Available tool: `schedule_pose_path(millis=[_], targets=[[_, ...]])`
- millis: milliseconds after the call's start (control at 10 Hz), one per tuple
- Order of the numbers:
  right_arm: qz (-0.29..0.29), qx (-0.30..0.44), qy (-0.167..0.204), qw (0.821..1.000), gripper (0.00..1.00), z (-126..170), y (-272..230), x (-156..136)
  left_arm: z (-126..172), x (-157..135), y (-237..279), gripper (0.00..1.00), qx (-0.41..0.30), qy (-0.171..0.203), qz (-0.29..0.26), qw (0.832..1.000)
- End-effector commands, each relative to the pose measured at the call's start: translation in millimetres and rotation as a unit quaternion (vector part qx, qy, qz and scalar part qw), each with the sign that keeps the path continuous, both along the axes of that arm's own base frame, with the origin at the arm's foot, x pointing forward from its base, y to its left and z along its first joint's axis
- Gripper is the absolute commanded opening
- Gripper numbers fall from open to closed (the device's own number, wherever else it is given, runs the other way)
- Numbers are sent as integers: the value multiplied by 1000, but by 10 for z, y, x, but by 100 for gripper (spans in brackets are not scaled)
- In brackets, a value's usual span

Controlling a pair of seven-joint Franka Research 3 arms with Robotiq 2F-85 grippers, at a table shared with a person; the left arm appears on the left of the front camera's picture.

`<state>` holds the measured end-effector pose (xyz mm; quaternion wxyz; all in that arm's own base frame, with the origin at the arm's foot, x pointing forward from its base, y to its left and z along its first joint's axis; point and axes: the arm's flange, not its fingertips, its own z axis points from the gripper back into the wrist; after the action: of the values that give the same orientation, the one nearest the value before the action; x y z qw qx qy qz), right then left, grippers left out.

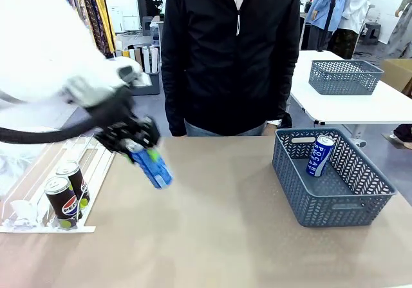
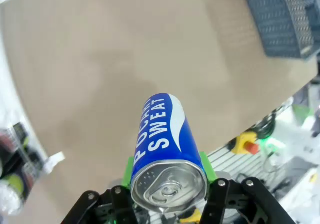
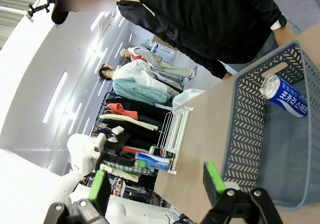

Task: Retrieve and store the cans from the dispenser.
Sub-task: Pick up the last remaining can from one row of the Automatic Can Dispenser and place it in the middle of the table.

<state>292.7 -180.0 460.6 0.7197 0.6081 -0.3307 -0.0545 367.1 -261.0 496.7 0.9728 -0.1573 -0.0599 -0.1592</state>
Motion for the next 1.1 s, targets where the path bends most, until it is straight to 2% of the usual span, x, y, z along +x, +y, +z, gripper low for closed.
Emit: schedule_pose_path(millis=[0,200,400,900,1000], targets=[[-3,9,-7,1000,100,42,3,18,-256,140,-535,0,91,-26,-67,993],[-3,9,-7,1000,100,42,3,18,-575,86,-853,0,114,-29,-112,987],[-3,9,-7,1000,100,42,3,18,-838,68,-1032,0,122,-11,-147,981],[-3,9,-7,1000,100,42,3,18,-948,95,-1133,0,142,-19,-148,979],[-3,9,-7,1000,100,42,3,18,-950,108,-1138,57,144,-19,-143,979]])
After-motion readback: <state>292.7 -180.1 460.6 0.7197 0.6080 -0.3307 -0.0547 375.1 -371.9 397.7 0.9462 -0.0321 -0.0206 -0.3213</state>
